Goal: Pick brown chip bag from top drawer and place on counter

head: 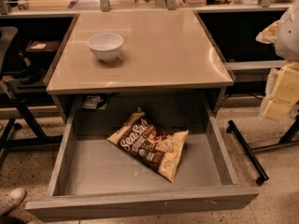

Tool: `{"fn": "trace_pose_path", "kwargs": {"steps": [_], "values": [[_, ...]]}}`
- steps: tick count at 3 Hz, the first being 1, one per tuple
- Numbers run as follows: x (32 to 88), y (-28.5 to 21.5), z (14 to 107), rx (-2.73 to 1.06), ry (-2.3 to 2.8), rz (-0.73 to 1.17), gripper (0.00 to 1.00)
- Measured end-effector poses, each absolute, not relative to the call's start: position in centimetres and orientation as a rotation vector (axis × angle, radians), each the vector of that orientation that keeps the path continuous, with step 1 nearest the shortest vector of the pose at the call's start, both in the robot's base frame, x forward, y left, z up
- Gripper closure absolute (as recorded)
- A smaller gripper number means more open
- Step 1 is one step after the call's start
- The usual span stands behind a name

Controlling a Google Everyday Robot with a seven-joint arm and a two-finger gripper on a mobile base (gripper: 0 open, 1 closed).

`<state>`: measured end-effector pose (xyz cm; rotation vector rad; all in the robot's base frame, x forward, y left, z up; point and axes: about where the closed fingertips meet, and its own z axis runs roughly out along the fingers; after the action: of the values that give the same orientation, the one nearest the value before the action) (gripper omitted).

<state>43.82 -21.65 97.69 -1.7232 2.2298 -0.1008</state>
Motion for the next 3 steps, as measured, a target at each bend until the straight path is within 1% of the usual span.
{"fn": "trace_pose_path", "kwargs": {"steps": [1, 2, 3], "values": [[43.8, -21.6, 97.7, -1.723, 2.230, -0.101, 0.00], [44.3, -20.3, 96.1, -1.668, 2.287, -0.111, 0.00], [44.7, -17.0, 91.3, -1.584, 2.393, -0.069, 0.00]]}}
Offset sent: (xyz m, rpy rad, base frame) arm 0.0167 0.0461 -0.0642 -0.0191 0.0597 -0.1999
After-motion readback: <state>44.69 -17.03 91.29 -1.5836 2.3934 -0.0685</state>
